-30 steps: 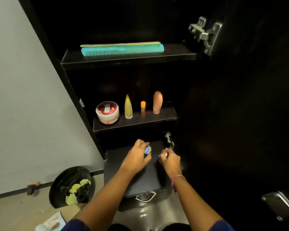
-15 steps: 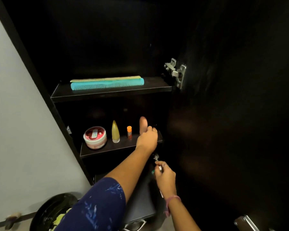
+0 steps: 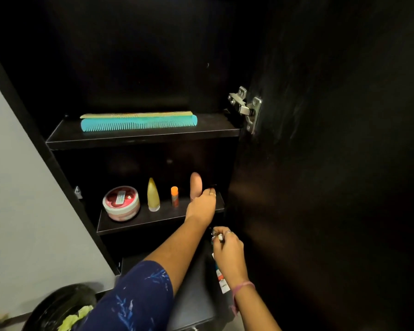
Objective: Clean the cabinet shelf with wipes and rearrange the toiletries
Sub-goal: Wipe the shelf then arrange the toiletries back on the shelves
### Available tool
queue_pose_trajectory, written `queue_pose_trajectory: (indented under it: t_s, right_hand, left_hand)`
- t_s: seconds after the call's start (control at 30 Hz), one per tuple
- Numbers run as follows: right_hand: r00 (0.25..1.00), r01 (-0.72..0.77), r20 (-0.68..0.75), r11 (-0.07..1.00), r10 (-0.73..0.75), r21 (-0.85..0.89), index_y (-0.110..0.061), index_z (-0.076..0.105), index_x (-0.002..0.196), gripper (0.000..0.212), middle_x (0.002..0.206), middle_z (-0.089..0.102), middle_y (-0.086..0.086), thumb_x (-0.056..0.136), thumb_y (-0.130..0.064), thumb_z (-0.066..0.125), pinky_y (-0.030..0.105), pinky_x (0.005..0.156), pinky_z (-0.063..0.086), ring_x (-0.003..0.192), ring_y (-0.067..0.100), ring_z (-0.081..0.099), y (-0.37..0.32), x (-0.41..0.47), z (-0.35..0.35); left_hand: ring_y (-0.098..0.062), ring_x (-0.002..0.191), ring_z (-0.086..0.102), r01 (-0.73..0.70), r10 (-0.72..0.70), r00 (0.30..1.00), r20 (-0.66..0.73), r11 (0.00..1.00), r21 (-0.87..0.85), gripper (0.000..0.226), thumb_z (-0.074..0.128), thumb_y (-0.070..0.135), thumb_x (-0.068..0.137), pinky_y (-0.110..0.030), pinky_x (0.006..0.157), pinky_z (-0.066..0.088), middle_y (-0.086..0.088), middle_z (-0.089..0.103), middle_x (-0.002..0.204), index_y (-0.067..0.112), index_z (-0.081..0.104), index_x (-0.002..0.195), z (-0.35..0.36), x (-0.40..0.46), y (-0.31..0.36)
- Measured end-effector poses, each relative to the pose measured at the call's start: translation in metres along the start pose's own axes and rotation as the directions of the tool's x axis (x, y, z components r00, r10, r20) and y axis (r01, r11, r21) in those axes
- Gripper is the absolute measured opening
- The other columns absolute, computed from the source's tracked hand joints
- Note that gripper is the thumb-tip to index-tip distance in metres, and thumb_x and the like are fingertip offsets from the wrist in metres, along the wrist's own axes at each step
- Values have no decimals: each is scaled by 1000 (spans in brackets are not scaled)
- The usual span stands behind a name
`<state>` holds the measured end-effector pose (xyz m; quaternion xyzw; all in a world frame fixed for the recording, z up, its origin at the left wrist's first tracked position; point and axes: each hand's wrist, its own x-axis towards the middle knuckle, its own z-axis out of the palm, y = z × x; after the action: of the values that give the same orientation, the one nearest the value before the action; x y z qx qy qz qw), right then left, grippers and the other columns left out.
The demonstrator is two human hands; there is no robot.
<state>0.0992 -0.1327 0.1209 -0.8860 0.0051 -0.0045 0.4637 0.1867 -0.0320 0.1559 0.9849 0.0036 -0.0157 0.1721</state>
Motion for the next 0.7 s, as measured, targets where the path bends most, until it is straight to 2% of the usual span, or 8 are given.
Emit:
queue_pose_trajectory:
  t_s: [0.13,0.23,0.3,0.37,0.47,0.53,0.6,0.7]
  right_hand:
    - [996,70,-53,994,-75,-84,-14,60,117,28,113,62,7,92,-9,48,29,90,47,104,21,60,-21,1,-14]
    - [979,147,-124,983,-159,-106,-14,57,116,27,109,64,9,91,-11,50,37,88,48,103,26,61,-45,3,-34]
    - [967,187,-161,979,-198,-77,-16,56,116,28,104,67,9,89,-14,53,39,85,50,98,26,63,-68,6,-49]
    - [958,222,-179,975,-223,-26,-18,55,116,28,97,68,7,88,-17,57,34,79,53,89,21,66,-98,8,-66]
    - [919,334,-240,941,-312,57,-18,57,107,22,80,65,-4,86,-20,64,11,64,48,71,4,64,-149,11,-89]
    - [872,427,-293,902,-393,61,-15,58,103,18,72,59,-12,87,-19,63,4,58,43,60,-4,58,-184,19,-103]
    - [821,503,-333,864,-463,38,-12,58,106,18,76,58,-11,89,-18,62,1,59,42,63,-4,58,-219,30,-115]
    - [788,532,-345,846,-511,-38,-13,58,113,23,95,61,-3,91,-20,59,5,71,44,86,6,60,-261,58,-125]
  left_hand:
    - [-32,120,53,-55,53,998,-21,997,-60,48,36,5,96,-47,93,47,0,36,146,17,31,142,-2,-22,-5]
    - [-38,107,57,-60,55,997,-45,993,-104,33,37,21,96,-48,84,46,-2,48,131,22,42,129,-6,-46,-5]
    - [-36,105,59,-76,70,996,-61,992,-102,30,38,29,96,-47,83,47,0,51,126,25,47,123,-11,-62,-6]
    - [-34,105,59,-79,71,994,-78,991,-106,28,39,32,95,-44,82,48,1,53,122,26,51,118,-16,-75,-11]
    - [-30,104,60,-63,48,993,-112,990,-129,26,40,34,94,-43,81,51,2,56,117,26,55,113,-23,-90,-22]
    - [-29,103,61,-50,32,992,-124,988,-149,27,41,34,94,-42,82,51,3,57,116,26,56,114,-27,-97,-27]
    - [-28,104,60,-48,26,991,-133,985,-163,28,41,34,94,-42,83,51,4,56,118,25,56,116,-33,-102,-34]
    - [-26,106,60,-54,26,987,-157,983,-174,28,42,33,94,-40,84,51,4,57,119,24,57,117,-42,-110,-45]
